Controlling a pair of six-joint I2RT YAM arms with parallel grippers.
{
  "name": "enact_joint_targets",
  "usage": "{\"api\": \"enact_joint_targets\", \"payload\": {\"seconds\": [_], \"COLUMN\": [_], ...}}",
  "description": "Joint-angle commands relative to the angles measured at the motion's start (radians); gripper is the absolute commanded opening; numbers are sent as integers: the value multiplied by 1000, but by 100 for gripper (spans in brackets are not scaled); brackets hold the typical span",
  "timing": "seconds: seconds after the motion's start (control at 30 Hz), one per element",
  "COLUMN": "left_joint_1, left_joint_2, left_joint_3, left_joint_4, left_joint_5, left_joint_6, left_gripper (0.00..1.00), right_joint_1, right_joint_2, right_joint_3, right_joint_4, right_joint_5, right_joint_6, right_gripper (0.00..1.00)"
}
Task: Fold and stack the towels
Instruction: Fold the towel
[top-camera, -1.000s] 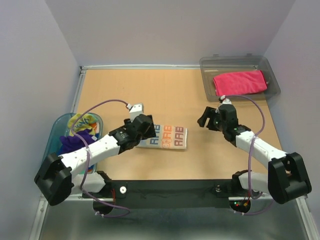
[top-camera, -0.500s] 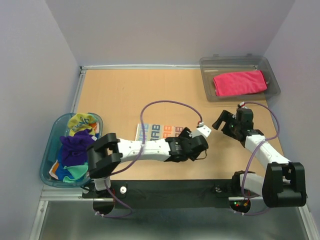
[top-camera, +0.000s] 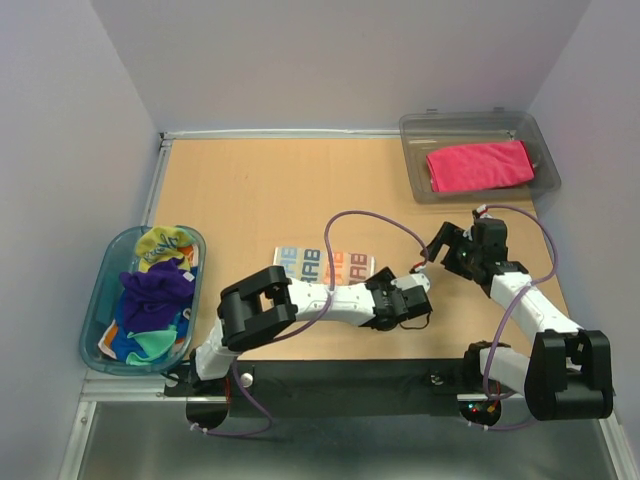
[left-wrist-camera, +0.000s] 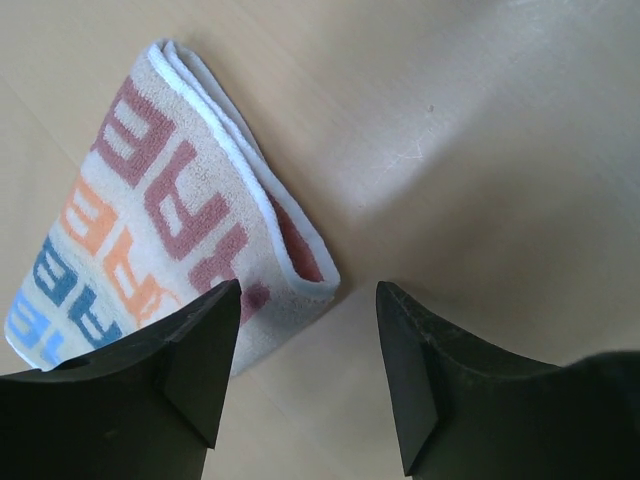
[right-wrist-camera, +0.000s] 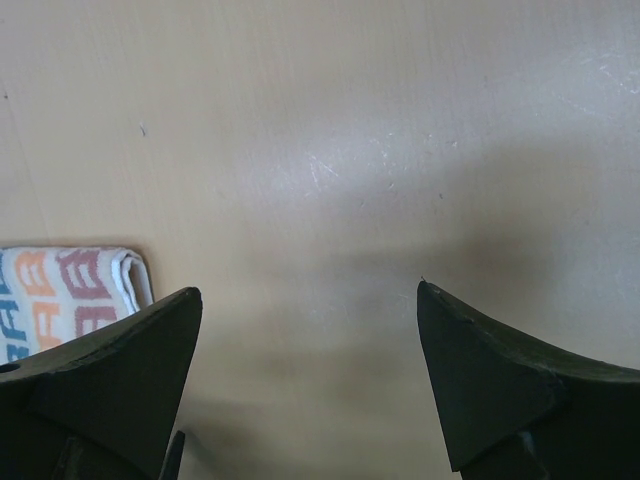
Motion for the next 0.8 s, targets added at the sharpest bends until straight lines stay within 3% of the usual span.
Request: {"api": "enact_joint_targets", "payload": {"seconds": [0.0,0.27,0.37,0.43,0.47,0.67,0.77], "left_joint_1": [-2,19,27,28,33,53,77], "left_joint_2": [36,94,118,123,117,-5,-102], "left_joint_3": [61,41,39,30,24,-45,-100], "left_joint_4": [-69,-108,-141,-141,-129,-2,76], "left_joint_5": [-71,-118,-163,-183,-181,-111,-36], "left_joint_6": [15,-34,-70,-86,-86,-95,-94], "left_gripper": [66,55,41,21,17,0,0], "right_joint_1": [-1,-1,-1,-1,-1,-1,-1], "right_joint_2": [-15,-27,-26,-24,-23,-12,16], "right_joint_3": [-11,-8,-11,-11,-14,-51,-89], "right_joint_4": [12,18,30,40,43,118,234], "right_joint_5": [-19,-60,-100,-132,-141,-242,-340], "right_joint_6": [-16,-26,-24,-18,-13,62,161], "right_gripper": [93,93,93,93,93,95,99]}}
